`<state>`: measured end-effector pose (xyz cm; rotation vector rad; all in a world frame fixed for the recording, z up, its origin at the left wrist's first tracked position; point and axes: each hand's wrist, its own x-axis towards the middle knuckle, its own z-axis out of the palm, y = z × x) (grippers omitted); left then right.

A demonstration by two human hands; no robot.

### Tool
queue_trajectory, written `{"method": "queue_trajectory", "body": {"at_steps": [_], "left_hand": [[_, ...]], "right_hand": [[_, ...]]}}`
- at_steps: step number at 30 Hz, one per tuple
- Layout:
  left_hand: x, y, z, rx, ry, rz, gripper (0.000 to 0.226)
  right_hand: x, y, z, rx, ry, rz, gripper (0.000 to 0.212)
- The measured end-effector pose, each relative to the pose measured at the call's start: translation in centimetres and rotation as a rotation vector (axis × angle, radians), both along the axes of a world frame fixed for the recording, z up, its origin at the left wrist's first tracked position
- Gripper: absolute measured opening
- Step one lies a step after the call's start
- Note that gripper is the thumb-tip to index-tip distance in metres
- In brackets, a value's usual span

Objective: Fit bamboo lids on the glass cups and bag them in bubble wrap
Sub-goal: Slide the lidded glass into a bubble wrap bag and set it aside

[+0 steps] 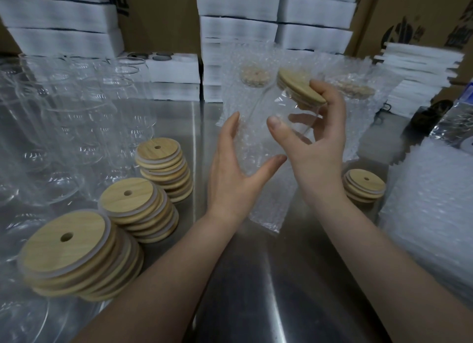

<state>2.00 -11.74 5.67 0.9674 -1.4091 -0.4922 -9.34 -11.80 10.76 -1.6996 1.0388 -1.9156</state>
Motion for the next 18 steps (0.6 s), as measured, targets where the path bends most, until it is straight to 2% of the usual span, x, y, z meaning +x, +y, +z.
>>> {"method": "queue_trajectory", "body": {"at_steps": [6,13,18], "left_hand": [[0.1,0.1,0.3,-0.103,0.021,0.017,0.088],[-0.1,-0.2,0.2,-0.141,-0.213,0.007,0.123],[0.1,-0.5,0.1,-0.088,-0.309,0.071,0.130]], "right_hand": [[0.3,0.2,-0.1,0.011,0.106,0.065,0.063],[0.0,0.1,0.2,-0.012,0.041,0.050,0.063],[-0.9,-0.1,0.8,-0.089,-0.038,-0.030,0.063]]}}
